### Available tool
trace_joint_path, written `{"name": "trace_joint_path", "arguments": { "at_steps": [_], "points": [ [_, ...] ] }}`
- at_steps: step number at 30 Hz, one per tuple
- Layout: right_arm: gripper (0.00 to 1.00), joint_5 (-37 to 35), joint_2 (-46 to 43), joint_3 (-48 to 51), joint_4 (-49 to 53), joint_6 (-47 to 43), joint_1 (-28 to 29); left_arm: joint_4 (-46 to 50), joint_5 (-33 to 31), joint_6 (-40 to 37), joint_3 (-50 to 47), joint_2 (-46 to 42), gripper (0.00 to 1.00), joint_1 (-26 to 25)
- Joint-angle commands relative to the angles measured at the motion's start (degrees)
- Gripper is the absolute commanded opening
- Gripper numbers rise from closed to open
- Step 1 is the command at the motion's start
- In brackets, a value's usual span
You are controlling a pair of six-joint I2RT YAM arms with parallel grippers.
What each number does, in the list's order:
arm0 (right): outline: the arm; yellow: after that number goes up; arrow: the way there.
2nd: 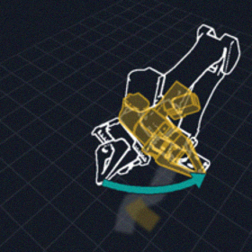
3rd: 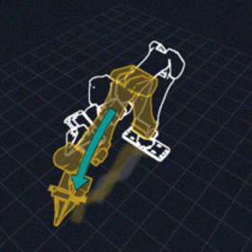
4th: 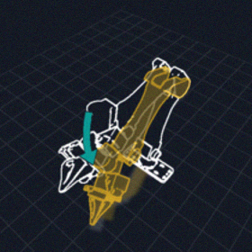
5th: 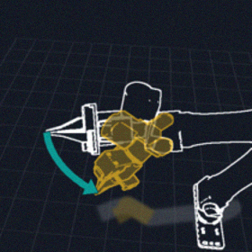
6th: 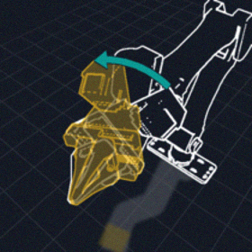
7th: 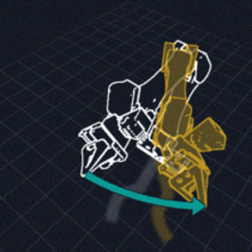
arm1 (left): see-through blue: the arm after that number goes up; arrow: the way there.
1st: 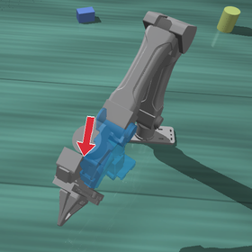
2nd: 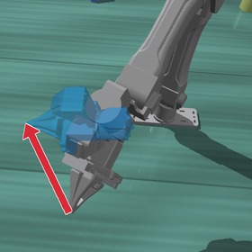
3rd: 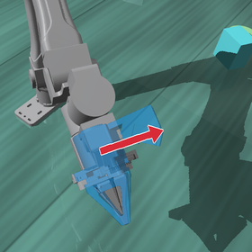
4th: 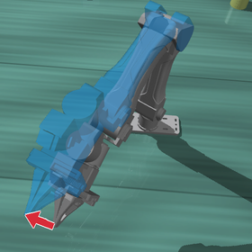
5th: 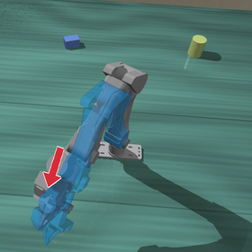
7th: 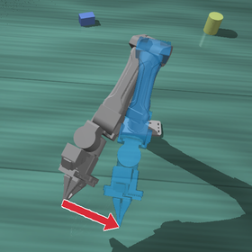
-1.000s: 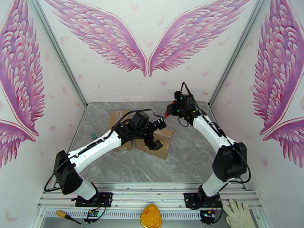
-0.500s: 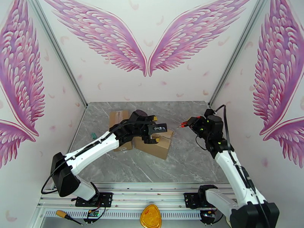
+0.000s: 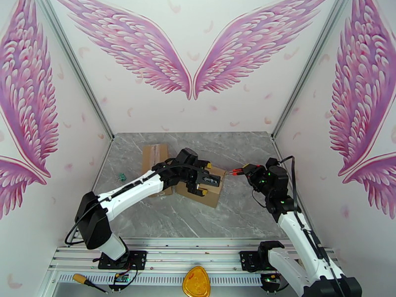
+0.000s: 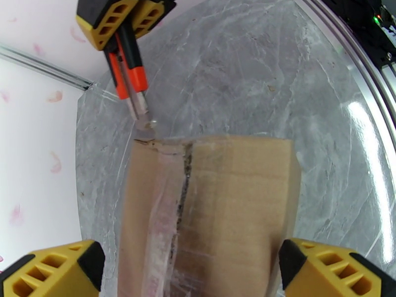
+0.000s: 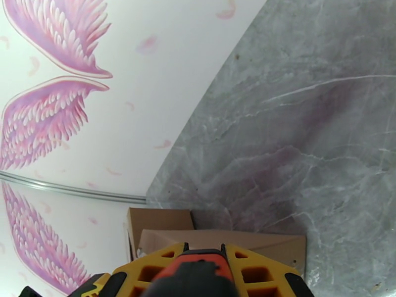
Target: Unpack the express box
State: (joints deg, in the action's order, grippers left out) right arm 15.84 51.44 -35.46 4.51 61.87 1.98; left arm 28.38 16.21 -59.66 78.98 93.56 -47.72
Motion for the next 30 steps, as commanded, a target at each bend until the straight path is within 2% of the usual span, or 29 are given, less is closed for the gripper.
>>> {"name": "trace_joint_path", "arguments": {
  "at_steps": [1,23,30],
  "points": [
    [0.00,2.0,0.3,0.8,-5.0,2.5,0.5,-0.8,-0.3,-0.8,-1.4,1.0,0.99,-0.6],
    [0.00,1.3,-0.4,3.1,-1.9,4.0,2.6,-6.8,-3.7,3.1,-2.7,4.8,0.99,-1.1],
    [0.00,-0.7,-2.6,1.7,5.0,3.3,2.9,-10.8,-5.3,6.7,-3.0,6.0,0.99,-1.2]
  ]
}}
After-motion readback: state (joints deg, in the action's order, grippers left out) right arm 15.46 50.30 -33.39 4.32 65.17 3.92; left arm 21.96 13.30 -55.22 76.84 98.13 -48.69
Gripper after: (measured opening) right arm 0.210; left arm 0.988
